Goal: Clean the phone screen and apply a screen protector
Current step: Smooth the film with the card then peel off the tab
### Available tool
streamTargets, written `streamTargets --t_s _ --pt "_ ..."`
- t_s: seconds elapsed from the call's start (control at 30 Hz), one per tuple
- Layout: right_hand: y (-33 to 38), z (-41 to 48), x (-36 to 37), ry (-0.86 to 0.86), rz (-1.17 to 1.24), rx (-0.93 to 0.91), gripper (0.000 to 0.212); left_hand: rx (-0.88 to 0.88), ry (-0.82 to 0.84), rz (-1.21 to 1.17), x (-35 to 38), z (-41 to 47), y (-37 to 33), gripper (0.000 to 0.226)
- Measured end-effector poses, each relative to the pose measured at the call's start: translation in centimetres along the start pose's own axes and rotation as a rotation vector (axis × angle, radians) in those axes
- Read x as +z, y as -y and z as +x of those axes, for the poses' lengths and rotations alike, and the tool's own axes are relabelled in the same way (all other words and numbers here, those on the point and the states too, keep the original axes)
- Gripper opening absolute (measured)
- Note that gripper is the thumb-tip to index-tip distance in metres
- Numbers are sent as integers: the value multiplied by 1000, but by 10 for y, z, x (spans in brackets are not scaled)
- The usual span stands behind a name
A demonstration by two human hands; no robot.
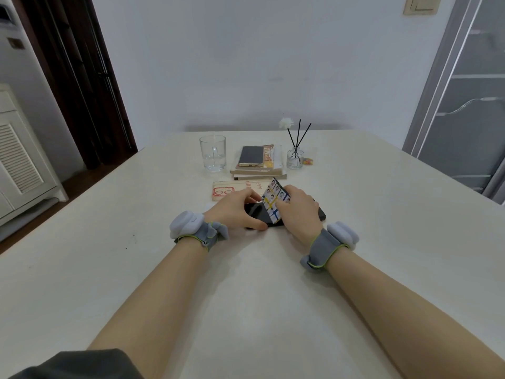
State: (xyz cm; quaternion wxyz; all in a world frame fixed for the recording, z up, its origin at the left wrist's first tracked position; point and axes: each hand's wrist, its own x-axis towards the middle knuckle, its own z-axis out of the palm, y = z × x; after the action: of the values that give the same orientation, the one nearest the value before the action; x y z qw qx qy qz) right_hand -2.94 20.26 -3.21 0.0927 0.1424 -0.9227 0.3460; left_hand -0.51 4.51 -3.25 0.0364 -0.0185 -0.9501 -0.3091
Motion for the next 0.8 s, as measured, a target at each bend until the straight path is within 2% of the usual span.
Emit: streamTargets --t_s 0.23,0.5,0.8 --pt "-8 0 -14 -100 -15 44 22 -14 6 -26 -2 -1 3 67" --pt "5 -5 -1 -42 -30 -13 25 -11 5 -30 -3 -2 1 67" --pt "-4 -3 -8 -36 -18 35 23 -12 2 -38 -3 -3 2 66"
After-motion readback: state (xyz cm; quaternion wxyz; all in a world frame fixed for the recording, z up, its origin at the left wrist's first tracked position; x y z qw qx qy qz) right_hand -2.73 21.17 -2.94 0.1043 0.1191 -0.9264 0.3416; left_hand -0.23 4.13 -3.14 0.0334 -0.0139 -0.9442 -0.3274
